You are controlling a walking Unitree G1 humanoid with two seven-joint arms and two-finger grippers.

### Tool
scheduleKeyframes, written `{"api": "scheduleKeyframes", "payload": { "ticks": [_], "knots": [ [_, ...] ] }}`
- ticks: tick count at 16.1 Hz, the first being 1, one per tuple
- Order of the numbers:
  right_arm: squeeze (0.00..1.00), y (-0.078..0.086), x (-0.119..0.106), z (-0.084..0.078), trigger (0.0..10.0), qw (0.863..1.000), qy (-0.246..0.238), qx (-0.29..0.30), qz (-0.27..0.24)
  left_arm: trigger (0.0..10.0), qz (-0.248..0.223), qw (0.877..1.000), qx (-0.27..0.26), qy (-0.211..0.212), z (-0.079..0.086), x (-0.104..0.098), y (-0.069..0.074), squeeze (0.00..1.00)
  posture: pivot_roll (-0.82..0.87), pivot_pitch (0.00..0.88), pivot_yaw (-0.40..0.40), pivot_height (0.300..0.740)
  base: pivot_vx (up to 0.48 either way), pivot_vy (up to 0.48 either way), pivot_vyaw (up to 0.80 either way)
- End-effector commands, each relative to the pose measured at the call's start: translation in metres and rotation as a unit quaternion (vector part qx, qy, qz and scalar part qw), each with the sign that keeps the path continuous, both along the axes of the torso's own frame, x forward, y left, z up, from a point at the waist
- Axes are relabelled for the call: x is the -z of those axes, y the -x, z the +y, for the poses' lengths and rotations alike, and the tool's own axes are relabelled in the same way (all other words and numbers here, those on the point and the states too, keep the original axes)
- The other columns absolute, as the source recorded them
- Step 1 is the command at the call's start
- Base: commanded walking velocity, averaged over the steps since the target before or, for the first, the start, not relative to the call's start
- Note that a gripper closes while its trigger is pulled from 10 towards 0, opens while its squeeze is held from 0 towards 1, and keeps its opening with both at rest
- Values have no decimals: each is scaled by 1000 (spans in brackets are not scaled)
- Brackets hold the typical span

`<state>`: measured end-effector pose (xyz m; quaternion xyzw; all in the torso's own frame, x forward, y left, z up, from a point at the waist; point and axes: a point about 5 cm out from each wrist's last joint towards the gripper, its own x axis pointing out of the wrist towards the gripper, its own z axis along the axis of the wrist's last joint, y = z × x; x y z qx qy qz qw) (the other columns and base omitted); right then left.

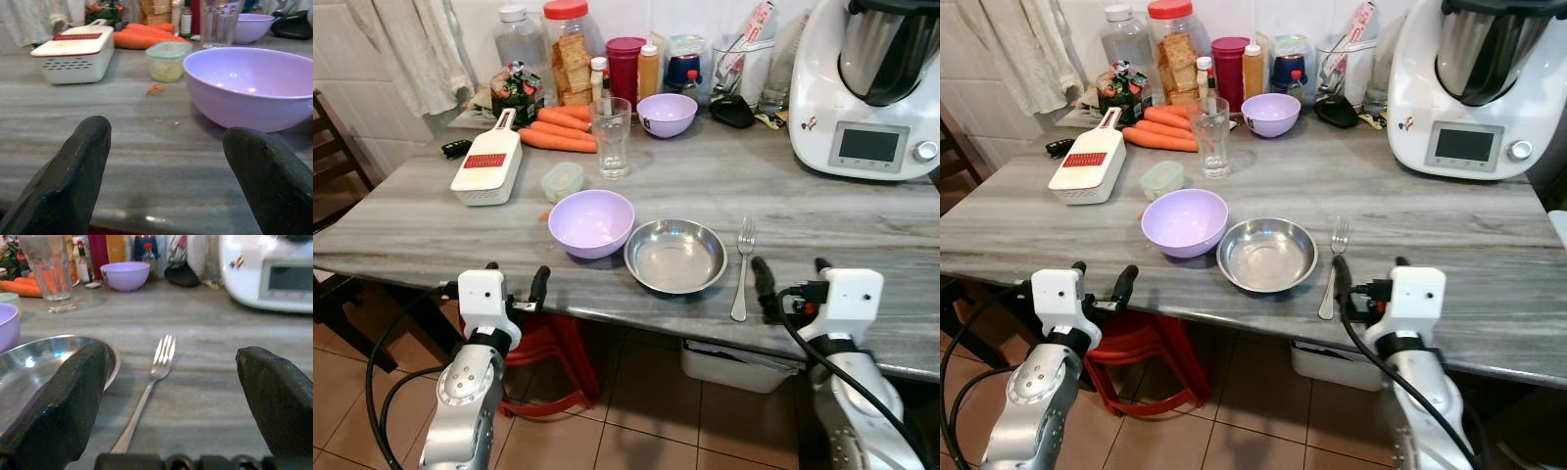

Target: Setting the table

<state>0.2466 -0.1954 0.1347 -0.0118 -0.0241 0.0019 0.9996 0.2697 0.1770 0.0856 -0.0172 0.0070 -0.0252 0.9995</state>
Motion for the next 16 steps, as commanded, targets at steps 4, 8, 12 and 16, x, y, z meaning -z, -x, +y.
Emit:
{"api": "scheduleKeyframes", "payload": {
  "ticks": [4,8,12,16],
  "knots": [
    [0,1,-18,5,10000,998,26,-2,-48,10000,-53,999,2,11,-12,-20,-7,0,-83,0,56,740,0,0,0],
    [0,7,-21,-2,10000,998,35,3,-52,10000,-74,997,-1,13,-11,-27,-6,0,-89,0,57,740,0,0,0],
    [0,1,-19,0,10000,999,25,8,-44,10000,-58,998,-17,0,-13,-21,-7,0,-89,0,51,740,0,0,-200],
    [0,-3,-15,1,10000,999,9,11,-33,10000,-47,999,-19,-5,-15,-18,-9,0,-91,0,49,740,0,0,-200]
  ]
}}
